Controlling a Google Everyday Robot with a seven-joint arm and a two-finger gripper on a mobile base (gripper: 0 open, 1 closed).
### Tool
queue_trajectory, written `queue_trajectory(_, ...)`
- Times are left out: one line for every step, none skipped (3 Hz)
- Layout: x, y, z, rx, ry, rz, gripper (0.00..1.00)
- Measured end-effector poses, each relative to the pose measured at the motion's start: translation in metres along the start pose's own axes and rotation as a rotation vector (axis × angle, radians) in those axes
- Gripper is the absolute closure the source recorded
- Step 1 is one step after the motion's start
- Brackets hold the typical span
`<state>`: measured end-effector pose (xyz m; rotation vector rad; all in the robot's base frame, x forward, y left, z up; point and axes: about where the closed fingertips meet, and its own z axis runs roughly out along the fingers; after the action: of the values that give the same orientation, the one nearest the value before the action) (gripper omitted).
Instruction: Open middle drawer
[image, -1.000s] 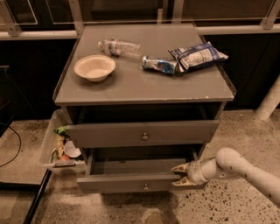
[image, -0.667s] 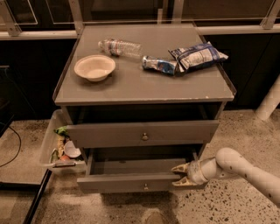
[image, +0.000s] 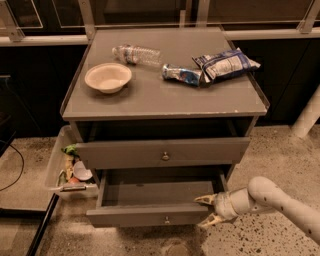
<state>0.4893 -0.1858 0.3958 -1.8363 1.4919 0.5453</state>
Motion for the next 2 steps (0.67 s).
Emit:
queue_trajectory(-0.004,0.027,-0.004,-0.003,-0.033,0.000,0.61)
queue_trajectory(-0.011,0.046,-0.012,0.002,-0.047,-0.013,0.84)
